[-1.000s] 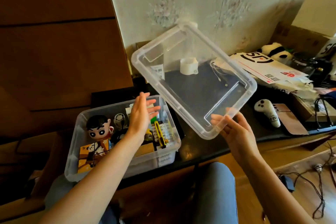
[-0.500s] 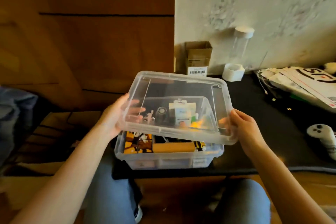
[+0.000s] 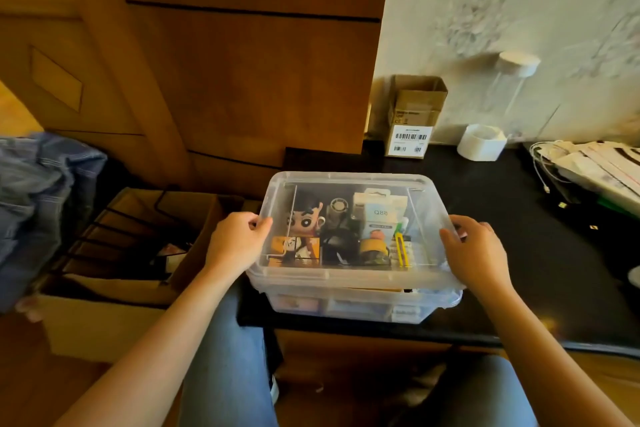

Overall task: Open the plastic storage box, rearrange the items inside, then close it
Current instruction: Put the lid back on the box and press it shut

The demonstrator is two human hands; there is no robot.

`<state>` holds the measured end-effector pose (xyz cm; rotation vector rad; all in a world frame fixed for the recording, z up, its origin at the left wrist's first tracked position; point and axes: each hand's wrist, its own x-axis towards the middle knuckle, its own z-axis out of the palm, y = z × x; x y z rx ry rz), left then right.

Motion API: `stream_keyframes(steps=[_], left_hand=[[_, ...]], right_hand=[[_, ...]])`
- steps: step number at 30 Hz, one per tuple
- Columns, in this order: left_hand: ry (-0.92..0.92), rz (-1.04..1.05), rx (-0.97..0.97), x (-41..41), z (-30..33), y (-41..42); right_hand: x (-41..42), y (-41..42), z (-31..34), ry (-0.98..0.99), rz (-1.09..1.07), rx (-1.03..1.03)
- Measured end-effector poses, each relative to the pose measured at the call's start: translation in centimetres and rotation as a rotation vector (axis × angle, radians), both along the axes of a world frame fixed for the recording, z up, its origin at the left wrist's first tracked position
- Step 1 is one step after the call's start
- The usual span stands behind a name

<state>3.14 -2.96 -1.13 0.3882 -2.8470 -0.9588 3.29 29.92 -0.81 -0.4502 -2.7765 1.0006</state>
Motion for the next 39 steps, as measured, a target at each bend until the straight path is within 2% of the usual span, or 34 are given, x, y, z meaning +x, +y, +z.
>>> stream_keyframes(steps=[18, 23, 27, 30, 34, 39], left_hand=[[-0.130, -0.095, -0.558, -0.3, 0.0, 0.8], [-0.141, -0.111, -0.457, -1.5, -0.4, 0.5], [-0.061, -0.266, -0.380, -4.2, -0.4, 1.5], [-0.078, -0.345, -0.416, -6.4, -0.8, 2.6], [-0.092, -0.352, -0.445, -8.0, -1.8, 2.9], [-0.040, -0.352, -0.398, -8.4, -2.9, 2.7]], right_hand=[[1.0, -0.5, -0.6, -0.160, 0.070, 0.479], [-0.4, 0.1, -0.1, -0.200, 0.109, 0.460], [-3.2, -0.4, -0.2, -0.126, 0.263, 0.383], [-5.4, -1.6, -1.0, -0.138, 0.364, 0.393], [-7.6, -1.9, -2.0, -0.158, 0.366, 0.403], [-8.2, -1.4, -3.2, -0.090, 0.362, 0.422]])
